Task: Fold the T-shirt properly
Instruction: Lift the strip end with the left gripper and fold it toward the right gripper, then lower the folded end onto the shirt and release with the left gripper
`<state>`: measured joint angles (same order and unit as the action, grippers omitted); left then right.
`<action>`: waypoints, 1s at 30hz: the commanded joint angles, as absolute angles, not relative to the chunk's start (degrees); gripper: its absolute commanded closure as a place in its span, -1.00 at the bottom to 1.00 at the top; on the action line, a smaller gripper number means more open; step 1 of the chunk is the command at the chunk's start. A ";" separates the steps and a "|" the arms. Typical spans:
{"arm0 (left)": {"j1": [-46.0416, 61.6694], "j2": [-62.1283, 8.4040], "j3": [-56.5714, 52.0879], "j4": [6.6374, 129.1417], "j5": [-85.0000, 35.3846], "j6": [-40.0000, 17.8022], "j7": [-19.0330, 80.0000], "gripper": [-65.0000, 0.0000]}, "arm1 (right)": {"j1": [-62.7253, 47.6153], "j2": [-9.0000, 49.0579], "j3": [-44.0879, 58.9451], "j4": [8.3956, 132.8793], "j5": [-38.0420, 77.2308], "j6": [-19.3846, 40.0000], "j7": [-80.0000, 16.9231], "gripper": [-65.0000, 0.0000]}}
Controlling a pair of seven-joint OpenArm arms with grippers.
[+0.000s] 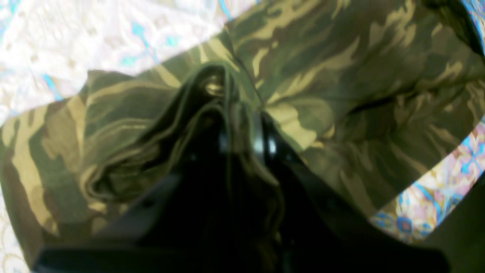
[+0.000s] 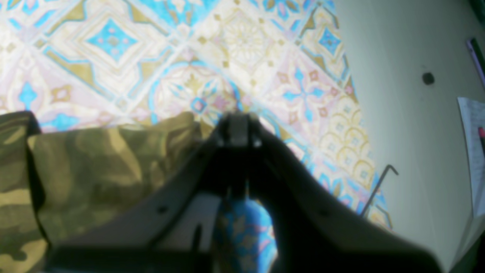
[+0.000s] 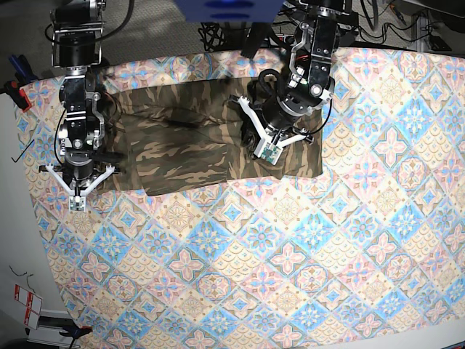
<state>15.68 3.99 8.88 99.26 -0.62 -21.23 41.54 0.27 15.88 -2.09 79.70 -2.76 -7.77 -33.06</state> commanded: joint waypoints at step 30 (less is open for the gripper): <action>9.63 4.26 16.84 92.18 -1.19 -15.08 40.66 0.24 | 1.36 16.57 -1.80 80.57 -3.12 -8.22 -31.87 0.96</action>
<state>10.31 3.75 16.34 91.29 -0.75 -14.72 41.80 0.30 15.88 -2.09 79.70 -2.63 -7.79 -33.10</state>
